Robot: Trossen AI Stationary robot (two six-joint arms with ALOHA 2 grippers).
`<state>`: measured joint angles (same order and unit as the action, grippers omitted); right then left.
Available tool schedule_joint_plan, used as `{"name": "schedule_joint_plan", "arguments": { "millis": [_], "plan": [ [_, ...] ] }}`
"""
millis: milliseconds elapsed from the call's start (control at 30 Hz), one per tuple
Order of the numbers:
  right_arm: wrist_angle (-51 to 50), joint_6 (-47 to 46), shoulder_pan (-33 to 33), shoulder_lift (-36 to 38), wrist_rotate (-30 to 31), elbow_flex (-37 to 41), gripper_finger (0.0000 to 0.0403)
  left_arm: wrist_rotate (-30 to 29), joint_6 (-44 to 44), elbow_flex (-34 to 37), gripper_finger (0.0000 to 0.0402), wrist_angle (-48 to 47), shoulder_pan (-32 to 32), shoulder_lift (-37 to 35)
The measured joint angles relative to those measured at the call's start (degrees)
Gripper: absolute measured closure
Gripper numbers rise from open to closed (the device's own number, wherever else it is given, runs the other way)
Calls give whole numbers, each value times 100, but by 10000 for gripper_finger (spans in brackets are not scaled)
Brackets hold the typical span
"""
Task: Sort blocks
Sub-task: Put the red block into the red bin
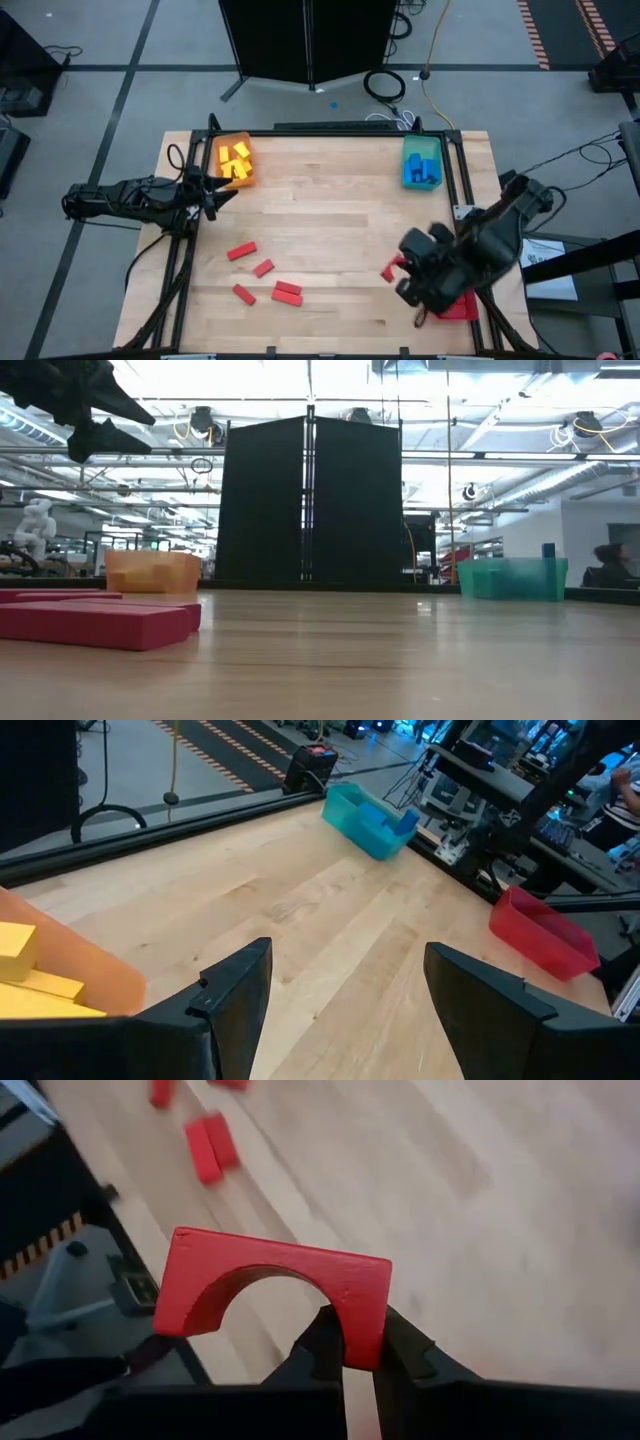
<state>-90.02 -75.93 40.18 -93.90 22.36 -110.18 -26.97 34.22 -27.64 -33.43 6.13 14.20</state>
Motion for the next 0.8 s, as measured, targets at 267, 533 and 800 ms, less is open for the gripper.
{"name": "schedule_joint_plan", "arguments": {
  "millis": [267,533,800],
  "plan": [
    [2,-2354,981,182,-813,1691,402,-44,18,0,143,-2,0,2],
    [-10,-4263,1965,458,-1693,2651,402,-159,144,0,143,-7,0,2],
    [155,-4449,2411,476,-3007,3384,402,-203,142,0,143,-8,0,2]
  ]
}}
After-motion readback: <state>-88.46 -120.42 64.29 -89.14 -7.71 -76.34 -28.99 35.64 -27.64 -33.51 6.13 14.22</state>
